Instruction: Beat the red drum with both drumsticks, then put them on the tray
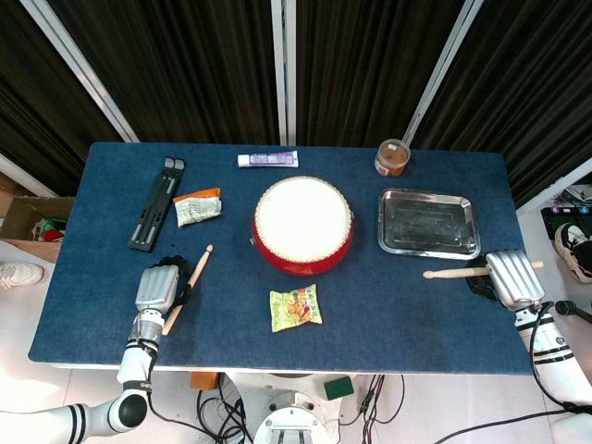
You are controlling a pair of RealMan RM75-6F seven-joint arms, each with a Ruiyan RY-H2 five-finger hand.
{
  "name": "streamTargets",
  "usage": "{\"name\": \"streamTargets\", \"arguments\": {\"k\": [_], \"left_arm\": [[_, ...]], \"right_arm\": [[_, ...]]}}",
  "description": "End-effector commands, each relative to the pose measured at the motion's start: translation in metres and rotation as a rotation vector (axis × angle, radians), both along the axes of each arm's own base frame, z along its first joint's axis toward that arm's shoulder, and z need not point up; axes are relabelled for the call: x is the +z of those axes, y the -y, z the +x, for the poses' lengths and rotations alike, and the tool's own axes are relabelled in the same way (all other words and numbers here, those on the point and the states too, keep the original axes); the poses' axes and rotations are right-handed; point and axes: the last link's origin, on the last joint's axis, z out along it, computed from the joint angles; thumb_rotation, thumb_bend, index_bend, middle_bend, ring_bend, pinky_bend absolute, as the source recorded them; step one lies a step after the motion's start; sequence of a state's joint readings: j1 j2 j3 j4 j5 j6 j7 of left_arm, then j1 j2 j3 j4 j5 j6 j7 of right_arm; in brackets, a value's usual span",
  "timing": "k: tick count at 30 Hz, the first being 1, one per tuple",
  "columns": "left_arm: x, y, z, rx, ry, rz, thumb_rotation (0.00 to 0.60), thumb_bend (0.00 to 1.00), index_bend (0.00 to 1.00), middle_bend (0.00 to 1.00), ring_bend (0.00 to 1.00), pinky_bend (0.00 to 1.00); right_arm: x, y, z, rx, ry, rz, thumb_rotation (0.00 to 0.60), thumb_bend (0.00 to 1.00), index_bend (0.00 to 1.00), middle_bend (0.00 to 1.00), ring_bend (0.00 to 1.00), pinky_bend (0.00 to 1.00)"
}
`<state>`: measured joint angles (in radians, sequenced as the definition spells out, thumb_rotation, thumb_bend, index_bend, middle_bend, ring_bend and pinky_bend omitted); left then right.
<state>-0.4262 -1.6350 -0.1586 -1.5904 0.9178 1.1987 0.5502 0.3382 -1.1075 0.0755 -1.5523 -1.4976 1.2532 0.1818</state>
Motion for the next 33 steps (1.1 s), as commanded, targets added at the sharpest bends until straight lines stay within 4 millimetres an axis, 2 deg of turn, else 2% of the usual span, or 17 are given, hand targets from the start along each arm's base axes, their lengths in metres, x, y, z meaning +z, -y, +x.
{"name": "streamTargets", "arguments": {"k": [1, 7, 10, 14, 19, 27, 32, 33], "left_arm": [[0.001, 0.001, 0.002, -0.006, 0.020, -0.001, 0.600, 0.25, 0.40, 0.22, 0.19, 0.35], [-0.004, 0.003, 0.006, -0.014, 0.030, -0.035, 0.576, 0.22, 0.40, 0.22, 0.19, 0.35], [-0.005, 0.004, 0.010, -0.021, 0.041, -0.042, 0.543, 0.19, 0.40, 0.22, 0.19, 0.36], [-0.006, 0.004, 0.012, -0.025, 0.043, -0.040, 0.470, 0.15, 0.40, 0.22, 0.19, 0.36], [-0.009, 0.002, 0.011, -0.028, 0.014, -0.032, 0.461, 0.14, 0.41, 0.22, 0.19, 0.36], [-0.014, 0.002, 0.003, -0.074, -0.115, -0.026, 0.492, 0.36, 0.48, 0.23, 0.19, 0.36], [-0.006, 0.009, -0.005, -0.140, -0.206, -0.049, 0.594, 0.47, 0.53, 0.25, 0.20, 0.36], [-0.003, 0.010, -0.006, -0.155, -0.221, -0.055, 0.598, 0.48, 0.54, 0.25, 0.20, 0.36]], "right_arm": [[0.000, 0.000, -0.001, -0.003, 0.002, -0.001, 0.600, 0.90, 1.00, 1.00, 1.00, 1.00], [0.000, -0.001, -0.003, -0.009, 0.004, -0.003, 0.600, 0.90, 1.00, 1.00, 1.00, 1.00], [0.000, -0.001, -0.004, -0.013, 0.005, -0.004, 0.600, 0.90, 1.00, 1.00, 1.00, 1.00], [0.000, -0.003, -0.006, -0.017, 0.010, -0.008, 0.600, 0.90, 1.00, 1.00, 1.00, 1.00], [0.001, -0.004, -0.008, -0.021, 0.019, -0.013, 0.600, 0.90, 1.00, 1.00, 1.00, 1.00], [0.003, -0.005, -0.009, -0.020, 0.026, -0.017, 0.600, 0.90, 1.00, 1.00, 1.00, 1.00], [0.006, -0.007, -0.009, -0.022, 0.034, -0.022, 0.600, 0.90, 1.00, 1.00, 1.00, 1.00], [0.006, -0.007, -0.009, -0.023, 0.036, -0.024, 0.600, 0.90, 1.00, 1.00, 1.00, 1.00]]}}
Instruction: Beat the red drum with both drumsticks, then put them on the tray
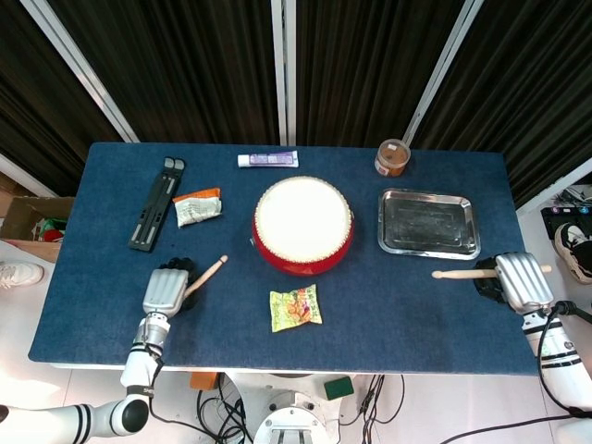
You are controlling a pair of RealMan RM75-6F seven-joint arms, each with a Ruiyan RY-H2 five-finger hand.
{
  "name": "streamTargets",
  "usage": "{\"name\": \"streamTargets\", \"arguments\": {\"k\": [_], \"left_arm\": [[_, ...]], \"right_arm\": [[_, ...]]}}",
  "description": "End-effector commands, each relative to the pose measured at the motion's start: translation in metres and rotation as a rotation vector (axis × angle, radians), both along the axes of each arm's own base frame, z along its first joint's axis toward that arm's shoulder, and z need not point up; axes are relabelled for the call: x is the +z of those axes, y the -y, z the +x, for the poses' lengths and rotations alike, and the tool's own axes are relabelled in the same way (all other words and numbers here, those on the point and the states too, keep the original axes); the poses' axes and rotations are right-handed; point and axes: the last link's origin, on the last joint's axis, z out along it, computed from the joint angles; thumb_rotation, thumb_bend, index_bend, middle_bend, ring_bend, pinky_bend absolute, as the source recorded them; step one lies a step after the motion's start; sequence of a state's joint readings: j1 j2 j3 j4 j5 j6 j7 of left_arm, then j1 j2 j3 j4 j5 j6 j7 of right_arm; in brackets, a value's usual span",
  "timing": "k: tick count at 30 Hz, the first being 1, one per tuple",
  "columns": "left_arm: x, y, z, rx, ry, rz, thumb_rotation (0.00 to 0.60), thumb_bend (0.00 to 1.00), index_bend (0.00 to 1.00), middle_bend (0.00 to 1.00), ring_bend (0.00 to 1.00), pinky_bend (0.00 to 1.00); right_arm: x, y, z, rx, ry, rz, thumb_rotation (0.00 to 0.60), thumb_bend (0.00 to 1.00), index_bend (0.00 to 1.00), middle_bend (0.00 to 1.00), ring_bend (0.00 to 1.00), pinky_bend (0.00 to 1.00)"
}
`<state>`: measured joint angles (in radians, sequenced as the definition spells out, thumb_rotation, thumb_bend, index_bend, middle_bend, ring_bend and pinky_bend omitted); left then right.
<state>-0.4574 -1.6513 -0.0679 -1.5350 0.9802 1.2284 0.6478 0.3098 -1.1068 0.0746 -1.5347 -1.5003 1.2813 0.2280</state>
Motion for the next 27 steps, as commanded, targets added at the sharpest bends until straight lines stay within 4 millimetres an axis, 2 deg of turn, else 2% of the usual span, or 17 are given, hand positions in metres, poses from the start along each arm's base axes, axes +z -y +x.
{"name": "streamTargets", "arguments": {"k": [1, 8, 14, 16, 18, 21, 24, 27], "left_arm": [[0.008, 0.005, -0.004, -0.053, -0.061, -0.022, 0.600, 0.49, 0.54, 0.26, 0.20, 0.36], [0.028, 0.012, -0.012, -0.186, -0.136, -0.080, 0.600, 0.49, 0.54, 0.26, 0.20, 0.35], [0.033, 0.015, -0.022, -0.168, -0.109, -0.109, 0.600, 0.48, 0.52, 0.26, 0.20, 0.35], [0.032, 0.017, -0.024, -0.161, -0.096, -0.122, 0.600, 0.47, 0.45, 0.26, 0.20, 0.35], [0.030, 0.018, -0.022, -0.160, -0.059, -0.121, 0.600, 0.42, 0.33, 0.24, 0.20, 0.35], [0.030, 0.019, -0.019, -0.178, 0.005, -0.082, 0.600, 0.35, 0.27, 0.24, 0.20, 0.35], [0.031, 0.020, -0.020, -0.218, 0.020, -0.043, 0.600, 0.35, 0.29, 0.27, 0.22, 0.36], [0.031, 0.022, -0.019, -0.251, 0.025, -0.012, 0.600, 0.35, 0.35, 0.32, 0.25, 0.36]], "right_arm": [[0.001, -0.001, 0.000, -0.001, 0.006, -0.004, 0.600, 0.90, 1.00, 1.00, 1.00, 1.00], [0.002, -0.003, 0.000, 0.001, 0.021, -0.010, 0.600, 0.90, 1.00, 1.00, 1.00, 1.00], [0.002, -0.006, -0.002, -0.001, 0.033, -0.015, 0.600, 0.89, 1.00, 1.00, 1.00, 1.00], [0.002, -0.006, -0.002, -0.001, 0.033, -0.013, 0.600, 0.89, 1.00, 1.00, 1.00, 1.00], [0.002, -0.006, -0.002, -0.001, 0.034, -0.014, 0.600, 0.89, 1.00, 1.00, 1.00, 1.00], [0.002, -0.006, -0.002, -0.001, 0.035, -0.016, 0.600, 0.89, 1.00, 1.00, 1.00, 1.00], [0.003, -0.006, -0.002, -0.001, 0.036, -0.019, 0.600, 0.89, 1.00, 1.00, 1.00, 1.00], [0.003, -0.006, -0.002, -0.003, 0.040, -0.022, 0.600, 0.89, 1.00, 1.00, 1.00, 1.00]]}}
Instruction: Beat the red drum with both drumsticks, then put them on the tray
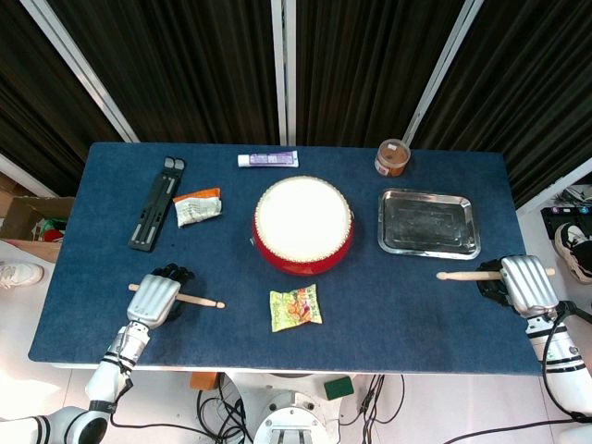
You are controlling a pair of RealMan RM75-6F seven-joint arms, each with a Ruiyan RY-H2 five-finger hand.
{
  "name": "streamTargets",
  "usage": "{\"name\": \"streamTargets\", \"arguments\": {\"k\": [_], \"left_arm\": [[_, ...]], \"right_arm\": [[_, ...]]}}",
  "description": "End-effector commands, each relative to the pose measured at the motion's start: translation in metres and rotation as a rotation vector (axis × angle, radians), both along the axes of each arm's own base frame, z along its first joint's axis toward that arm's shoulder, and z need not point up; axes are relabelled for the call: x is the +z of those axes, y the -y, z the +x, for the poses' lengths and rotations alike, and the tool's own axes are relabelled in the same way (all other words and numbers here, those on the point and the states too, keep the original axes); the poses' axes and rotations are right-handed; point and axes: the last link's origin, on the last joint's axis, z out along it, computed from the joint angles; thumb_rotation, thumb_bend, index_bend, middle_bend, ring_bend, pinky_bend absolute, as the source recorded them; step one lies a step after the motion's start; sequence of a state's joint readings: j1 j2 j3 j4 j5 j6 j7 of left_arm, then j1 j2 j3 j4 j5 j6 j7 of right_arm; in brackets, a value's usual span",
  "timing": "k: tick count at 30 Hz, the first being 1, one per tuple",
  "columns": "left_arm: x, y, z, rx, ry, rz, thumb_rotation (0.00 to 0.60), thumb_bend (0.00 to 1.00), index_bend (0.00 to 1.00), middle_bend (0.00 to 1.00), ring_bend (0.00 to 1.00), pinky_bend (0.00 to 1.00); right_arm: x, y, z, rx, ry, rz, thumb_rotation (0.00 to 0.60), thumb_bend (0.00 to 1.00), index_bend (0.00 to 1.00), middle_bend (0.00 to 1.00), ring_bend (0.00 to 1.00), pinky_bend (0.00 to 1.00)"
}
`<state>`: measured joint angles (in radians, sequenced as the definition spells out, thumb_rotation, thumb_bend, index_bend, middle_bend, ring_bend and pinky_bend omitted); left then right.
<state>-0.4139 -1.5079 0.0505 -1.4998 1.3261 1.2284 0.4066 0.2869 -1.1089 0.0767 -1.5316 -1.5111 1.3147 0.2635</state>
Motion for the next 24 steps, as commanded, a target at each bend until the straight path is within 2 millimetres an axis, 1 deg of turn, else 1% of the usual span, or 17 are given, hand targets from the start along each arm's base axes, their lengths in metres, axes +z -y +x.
{"name": "streamTargets", "arguments": {"k": [1, 6, 14, 24], "left_arm": [[-0.002, 0.003, 0.000, -0.034, 0.013, 0.037, 0.600, 0.35, 0.36, 0.33, 0.26, 0.37], [-0.009, 0.004, 0.003, -0.067, -0.026, 0.036, 0.600, 0.35, 0.41, 0.37, 0.27, 0.37], [-0.017, 0.006, 0.004, -0.067, -0.082, 0.028, 0.600, 0.35, 0.41, 0.37, 0.27, 0.37], [-0.025, 0.004, 0.002, -0.071, -0.132, 0.029, 0.600, 0.35, 0.48, 0.40, 0.29, 0.37]], "right_arm": [[0.000, 0.000, 0.000, -0.001, 0.003, 0.000, 0.600, 0.89, 1.00, 1.00, 1.00, 1.00], [-0.003, 0.001, -0.001, -0.005, 0.006, 0.006, 0.600, 0.89, 1.00, 1.00, 1.00, 1.00], [-0.005, 0.001, -0.003, -0.012, 0.011, 0.008, 0.600, 0.89, 1.00, 1.00, 1.00, 1.00], [-0.004, 0.000, -0.005, -0.019, 0.025, 0.004, 0.600, 0.88, 1.00, 1.00, 1.00, 1.00]]}}
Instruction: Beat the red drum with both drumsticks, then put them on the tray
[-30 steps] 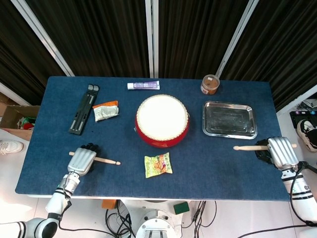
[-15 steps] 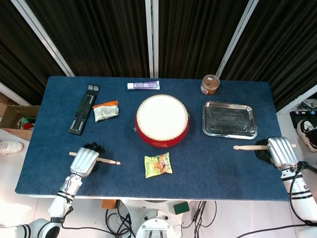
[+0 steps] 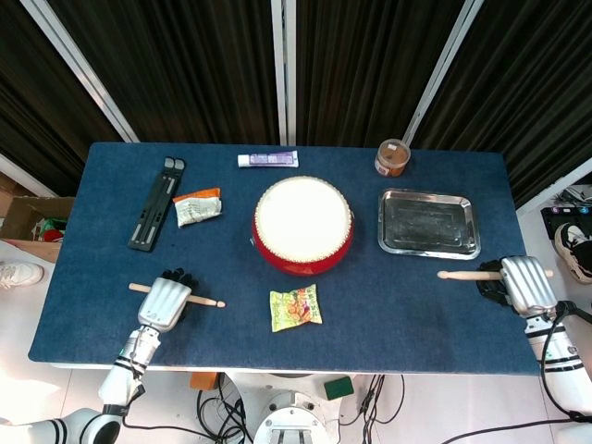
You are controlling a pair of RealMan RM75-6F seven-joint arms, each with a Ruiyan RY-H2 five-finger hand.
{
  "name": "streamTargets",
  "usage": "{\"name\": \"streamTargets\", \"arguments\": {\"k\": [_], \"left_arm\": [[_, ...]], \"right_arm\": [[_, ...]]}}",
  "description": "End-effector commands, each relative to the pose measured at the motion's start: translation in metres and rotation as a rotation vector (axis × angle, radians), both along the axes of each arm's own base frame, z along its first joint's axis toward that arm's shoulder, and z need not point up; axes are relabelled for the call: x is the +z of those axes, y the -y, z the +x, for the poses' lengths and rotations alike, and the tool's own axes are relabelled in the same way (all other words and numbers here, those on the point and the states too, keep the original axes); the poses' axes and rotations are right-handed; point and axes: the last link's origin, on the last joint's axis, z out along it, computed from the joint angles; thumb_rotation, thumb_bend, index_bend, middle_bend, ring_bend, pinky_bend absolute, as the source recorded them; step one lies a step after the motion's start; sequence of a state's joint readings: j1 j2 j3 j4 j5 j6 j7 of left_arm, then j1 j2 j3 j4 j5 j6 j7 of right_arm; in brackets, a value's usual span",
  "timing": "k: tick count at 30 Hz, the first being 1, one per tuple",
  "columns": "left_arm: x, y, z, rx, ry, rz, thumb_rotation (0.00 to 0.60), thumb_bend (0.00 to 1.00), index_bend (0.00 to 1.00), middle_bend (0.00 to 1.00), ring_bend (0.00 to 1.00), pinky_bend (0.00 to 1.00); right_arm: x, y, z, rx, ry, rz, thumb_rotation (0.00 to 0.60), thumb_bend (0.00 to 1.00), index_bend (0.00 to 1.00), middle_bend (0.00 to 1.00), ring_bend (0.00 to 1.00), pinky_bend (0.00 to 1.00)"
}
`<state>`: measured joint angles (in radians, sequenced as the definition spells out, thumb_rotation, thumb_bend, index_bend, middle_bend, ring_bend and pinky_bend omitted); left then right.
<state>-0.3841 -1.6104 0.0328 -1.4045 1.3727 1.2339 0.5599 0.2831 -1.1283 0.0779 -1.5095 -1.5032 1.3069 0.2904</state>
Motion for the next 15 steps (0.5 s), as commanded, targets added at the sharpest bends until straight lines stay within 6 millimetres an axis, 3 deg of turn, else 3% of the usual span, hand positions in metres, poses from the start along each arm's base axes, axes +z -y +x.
{"name": "streamTargets", "arguments": {"k": [1, 8, 15], "left_arm": [[-0.001, 0.000, -0.001, 0.005, -0.004, -0.002, 0.600, 0.36, 0.48, 0.40, 0.29, 0.37], [0.003, -0.005, -0.004, 0.043, 0.077, 0.049, 0.600, 0.44, 0.56, 0.42, 0.31, 0.40], [0.023, -0.011, -0.006, 0.179, 0.590, 0.078, 0.600, 0.46, 0.58, 0.39, 0.31, 0.40]], "right_arm": [[0.000, 0.000, 0.000, 0.000, 0.002, -0.002, 0.600, 0.88, 1.00, 1.00, 1.00, 1.00], [0.003, -0.001, 0.000, 0.000, 0.015, -0.008, 0.600, 0.88, 1.00, 1.00, 1.00, 1.00], [0.014, -0.002, 0.005, 0.015, 0.031, -0.031, 0.600, 0.88, 1.00, 1.00, 1.00, 1.00]]}}
